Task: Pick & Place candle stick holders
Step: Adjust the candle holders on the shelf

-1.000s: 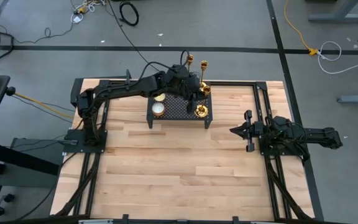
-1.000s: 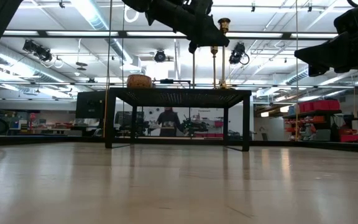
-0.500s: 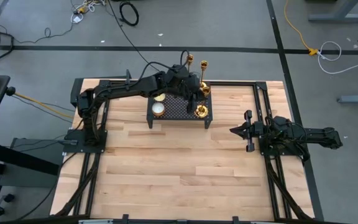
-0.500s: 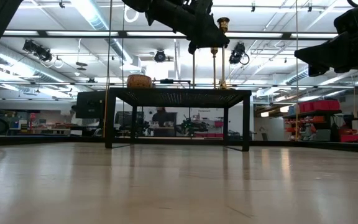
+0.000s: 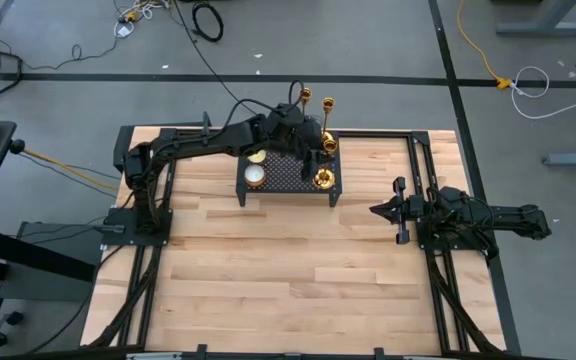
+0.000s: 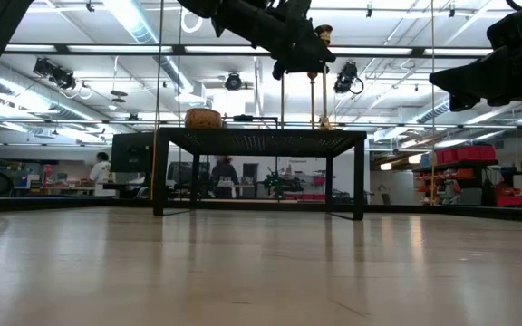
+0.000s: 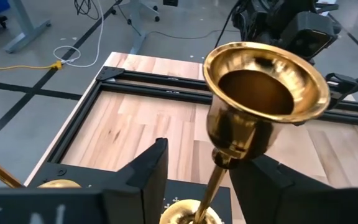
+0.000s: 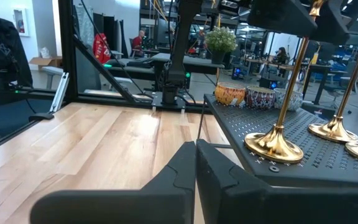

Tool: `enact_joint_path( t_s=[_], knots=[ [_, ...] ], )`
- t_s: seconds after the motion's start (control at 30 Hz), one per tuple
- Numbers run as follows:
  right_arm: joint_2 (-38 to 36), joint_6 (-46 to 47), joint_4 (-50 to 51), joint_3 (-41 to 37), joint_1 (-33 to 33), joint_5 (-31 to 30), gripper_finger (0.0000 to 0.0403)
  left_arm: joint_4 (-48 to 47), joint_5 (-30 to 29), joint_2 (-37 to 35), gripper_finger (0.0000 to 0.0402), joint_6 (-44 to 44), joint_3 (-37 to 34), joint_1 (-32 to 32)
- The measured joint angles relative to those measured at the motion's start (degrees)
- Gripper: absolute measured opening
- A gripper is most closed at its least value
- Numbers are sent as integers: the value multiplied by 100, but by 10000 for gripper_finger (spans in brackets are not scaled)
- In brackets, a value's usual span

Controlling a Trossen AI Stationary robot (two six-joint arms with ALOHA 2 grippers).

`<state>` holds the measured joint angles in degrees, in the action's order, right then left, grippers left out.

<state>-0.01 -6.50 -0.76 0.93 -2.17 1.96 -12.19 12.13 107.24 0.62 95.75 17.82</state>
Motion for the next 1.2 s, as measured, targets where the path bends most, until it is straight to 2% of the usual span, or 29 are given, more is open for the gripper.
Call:
enact_joint_path(
  t_s=[0.17, 0.5, 1.2],
  knots=[
    [0, 0, 0, -1, 1, 0, 13, 0, -5, -2, 185, -2, 1, -2],
    [0, 0, -1, -2, 0, 2, 13, -17, -113, -22, 251, -4, 1, -4],
    [0, 0, -2, -2, 0, 2, 13, -757, -313, -409, 248, 352, 4, 33]
  ],
)
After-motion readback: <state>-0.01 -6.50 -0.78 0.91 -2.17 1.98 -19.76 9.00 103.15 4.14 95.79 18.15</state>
